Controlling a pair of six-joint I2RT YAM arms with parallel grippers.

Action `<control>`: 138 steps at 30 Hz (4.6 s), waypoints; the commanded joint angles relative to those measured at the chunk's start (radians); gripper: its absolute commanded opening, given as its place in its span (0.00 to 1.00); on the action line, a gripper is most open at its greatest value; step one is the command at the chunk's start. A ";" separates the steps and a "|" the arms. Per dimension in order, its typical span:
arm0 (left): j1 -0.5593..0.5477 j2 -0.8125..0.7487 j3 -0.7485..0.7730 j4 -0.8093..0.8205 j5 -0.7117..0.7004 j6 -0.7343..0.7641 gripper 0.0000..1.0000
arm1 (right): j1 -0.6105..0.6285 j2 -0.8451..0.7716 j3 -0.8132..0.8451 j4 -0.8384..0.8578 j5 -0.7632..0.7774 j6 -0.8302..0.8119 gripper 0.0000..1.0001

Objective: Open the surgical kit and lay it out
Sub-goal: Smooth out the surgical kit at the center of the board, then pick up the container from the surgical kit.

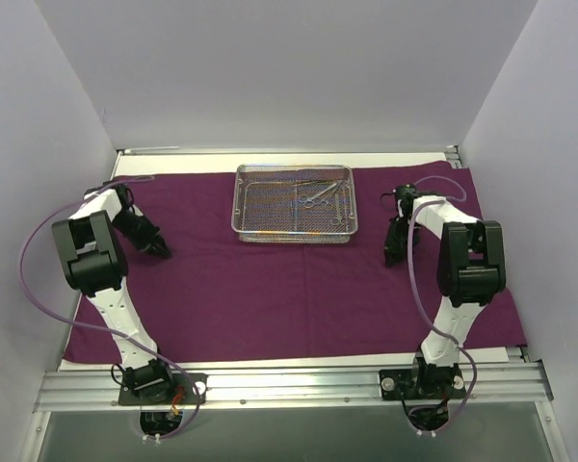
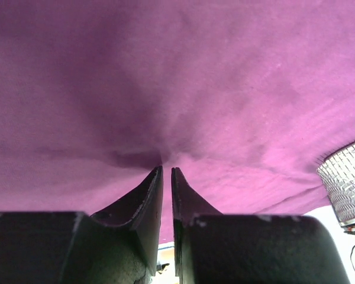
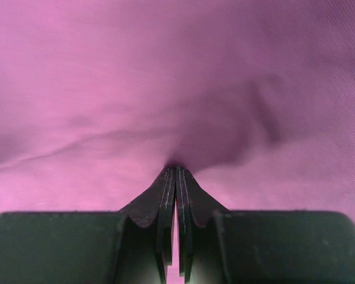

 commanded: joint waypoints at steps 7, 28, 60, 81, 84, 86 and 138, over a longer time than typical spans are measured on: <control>0.007 -0.024 -0.001 0.042 -0.057 0.026 0.19 | -0.038 -0.041 -0.002 -0.026 0.087 -0.015 0.04; -0.184 -0.345 0.017 0.073 0.035 0.066 0.68 | 0.353 0.296 0.939 -0.040 0.061 0.045 0.54; -0.469 -0.050 0.283 0.202 0.002 0.029 0.83 | 0.155 0.395 0.901 -0.112 0.185 -0.178 0.84; -0.484 0.057 0.378 0.159 -0.106 0.074 0.81 | 0.163 0.318 0.728 0.007 0.109 -0.126 0.82; -0.484 0.088 0.399 0.154 -0.104 0.074 0.77 | 0.161 0.361 0.748 0.006 0.061 -0.127 0.80; -0.484 0.103 0.428 0.144 -0.103 0.075 0.71 | 0.161 0.398 0.768 -0.002 0.044 -0.127 0.77; -1.019 0.278 0.984 0.384 0.049 0.014 0.02 | -0.262 -0.627 -0.225 -0.134 0.167 0.043 0.00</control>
